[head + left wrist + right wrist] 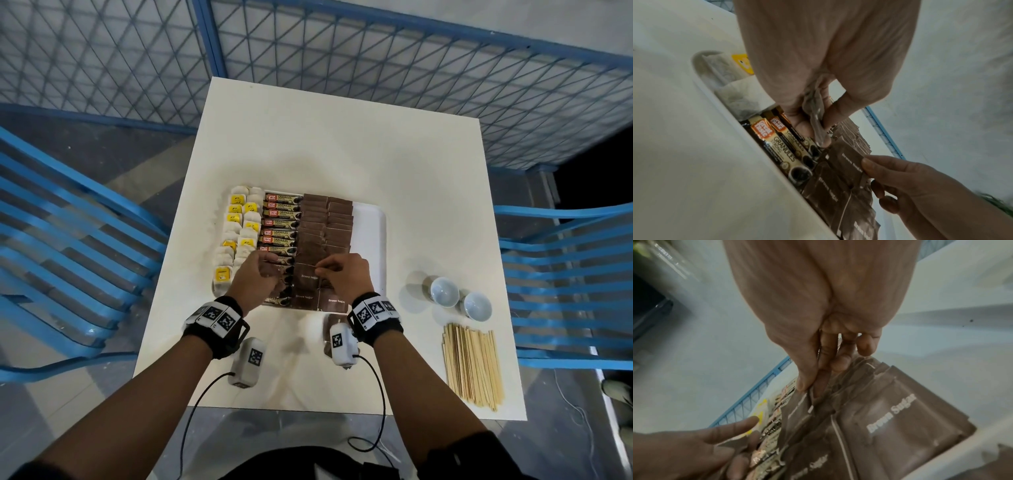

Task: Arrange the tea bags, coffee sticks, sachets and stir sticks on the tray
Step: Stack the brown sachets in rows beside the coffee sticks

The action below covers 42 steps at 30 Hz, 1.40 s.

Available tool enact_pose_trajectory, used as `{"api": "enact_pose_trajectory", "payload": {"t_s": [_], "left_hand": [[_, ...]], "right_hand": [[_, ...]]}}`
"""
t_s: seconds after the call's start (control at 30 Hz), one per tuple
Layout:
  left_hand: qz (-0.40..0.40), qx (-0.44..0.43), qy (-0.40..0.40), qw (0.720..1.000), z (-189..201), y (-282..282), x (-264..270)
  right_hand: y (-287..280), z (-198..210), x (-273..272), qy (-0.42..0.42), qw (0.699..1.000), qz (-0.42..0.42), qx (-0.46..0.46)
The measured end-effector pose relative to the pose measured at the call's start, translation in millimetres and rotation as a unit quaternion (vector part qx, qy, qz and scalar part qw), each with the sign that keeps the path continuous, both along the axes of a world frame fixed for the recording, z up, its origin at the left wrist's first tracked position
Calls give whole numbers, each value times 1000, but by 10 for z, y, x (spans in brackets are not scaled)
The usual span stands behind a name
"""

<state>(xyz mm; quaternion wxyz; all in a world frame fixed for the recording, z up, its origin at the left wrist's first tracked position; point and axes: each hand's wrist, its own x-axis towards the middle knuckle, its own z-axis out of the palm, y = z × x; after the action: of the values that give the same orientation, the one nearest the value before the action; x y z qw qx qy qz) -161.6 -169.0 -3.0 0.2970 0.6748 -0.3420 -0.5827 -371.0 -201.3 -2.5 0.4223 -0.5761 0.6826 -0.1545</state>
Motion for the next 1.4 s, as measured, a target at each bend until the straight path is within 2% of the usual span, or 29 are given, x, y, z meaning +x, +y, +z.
{"api": "enact_pose_trajectory", "payload": {"t_s": [0.17, 0.27, 0.53, 0.67, 0.73, 0.9, 1.13, 1.27, 1.33, 1.4], "left_hand": [[20, 0, 32, 999, -21, -21, 47], [5, -18, -20, 1000, -40, -24, 77], [-29, -41, -55, 997, -44, -35, 87], [-20, -56, -67, 996, 30, -58, 25], [-19, -68, -67, 995, 32, -68, 6], [-20, -75, -67, 995, 14, -73, -7], [-18, -74, -60, 995, -5, -57, -1], [-10, -77, -49, 996, -6, -57, -15], [-6, -82, -46, 996, 14, -60, -43], [-6, -89, -45, 995, 36, -74, -70]], "right_hand": [[6, -57, 23, 26, 1000, 8, 7], [19, -84, 51, 36, 999, -1, -5], [42, -68, 50, 24, 999, -38, -27], [77, -40, 49, 7, 997, -58, -44], [118, -54, 57, 12, 998, -51, -37], [187, -131, 53, 99, 995, 2, -21], [164, -107, 68, 111, 993, 19, -29], [174, -59, 69, 78, 996, -15, -50], [173, -3, 104, 27, 997, -44, -60], [154, 79, 166, -35, 998, -35, -42]]}}
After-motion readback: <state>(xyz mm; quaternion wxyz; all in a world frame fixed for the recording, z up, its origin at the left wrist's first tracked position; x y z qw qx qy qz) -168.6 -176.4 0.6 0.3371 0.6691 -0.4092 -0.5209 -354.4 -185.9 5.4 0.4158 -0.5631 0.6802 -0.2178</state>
